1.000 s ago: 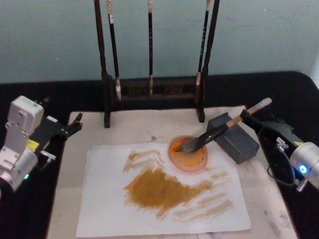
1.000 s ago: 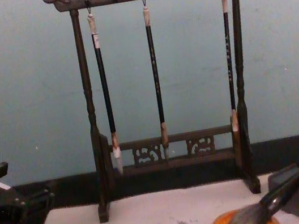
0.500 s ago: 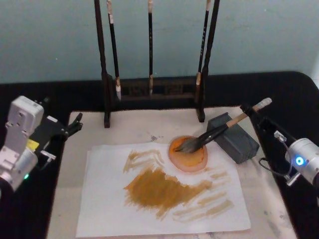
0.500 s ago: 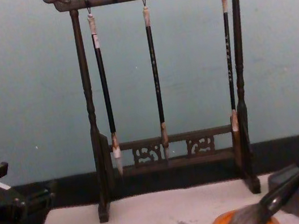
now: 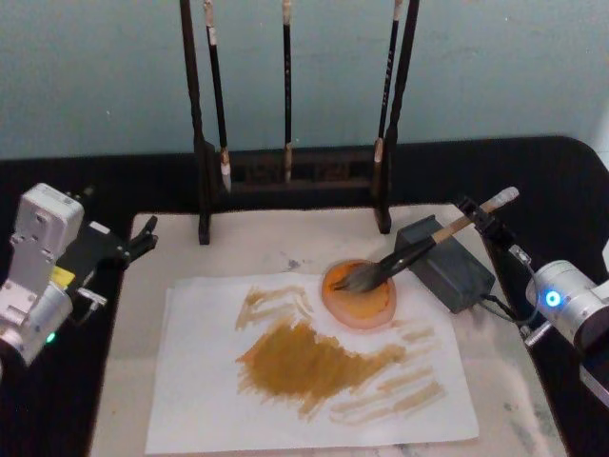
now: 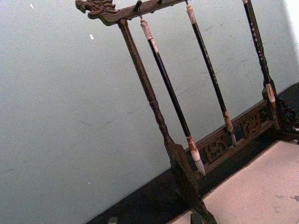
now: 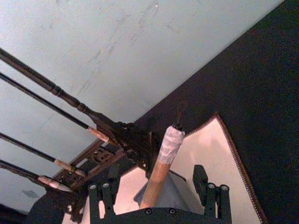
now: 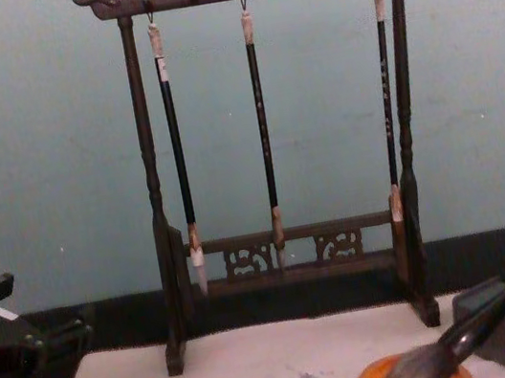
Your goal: Pick up the brush from the inkstone, write on the paper, then place the brush back to its original position.
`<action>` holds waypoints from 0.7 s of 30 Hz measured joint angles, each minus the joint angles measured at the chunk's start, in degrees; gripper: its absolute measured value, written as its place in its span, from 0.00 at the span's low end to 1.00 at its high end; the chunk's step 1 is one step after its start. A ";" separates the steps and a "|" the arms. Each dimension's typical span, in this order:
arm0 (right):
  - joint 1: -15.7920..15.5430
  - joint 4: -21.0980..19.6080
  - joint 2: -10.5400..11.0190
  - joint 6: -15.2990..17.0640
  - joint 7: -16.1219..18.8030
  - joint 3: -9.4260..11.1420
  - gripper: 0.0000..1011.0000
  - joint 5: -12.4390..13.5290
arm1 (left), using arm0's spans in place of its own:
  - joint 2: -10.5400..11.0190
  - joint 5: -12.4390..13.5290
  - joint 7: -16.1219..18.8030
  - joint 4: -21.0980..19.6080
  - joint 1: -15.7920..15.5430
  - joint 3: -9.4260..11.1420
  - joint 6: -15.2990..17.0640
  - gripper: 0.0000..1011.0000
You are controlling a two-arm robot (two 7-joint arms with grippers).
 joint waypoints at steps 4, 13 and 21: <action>0.70 1.12 -0.25 -0.57 0.10 -0.15 0.99 0.84 | 0.00 0.00 0.00 0.00 0.00 0.00 0.00 1.00; 0.66 0.87 -0.39 -1.69 -0.33 -1.02 0.99 2.10 | 0.00 0.00 0.00 0.00 0.00 0.00 0.00 1.00; 1.86 2.67 0.25 -2.26 -0.22 -2.17 0.99 2.97 | 0.00 0.00 0.00 0.00 0.00 0.00 0.00 1.00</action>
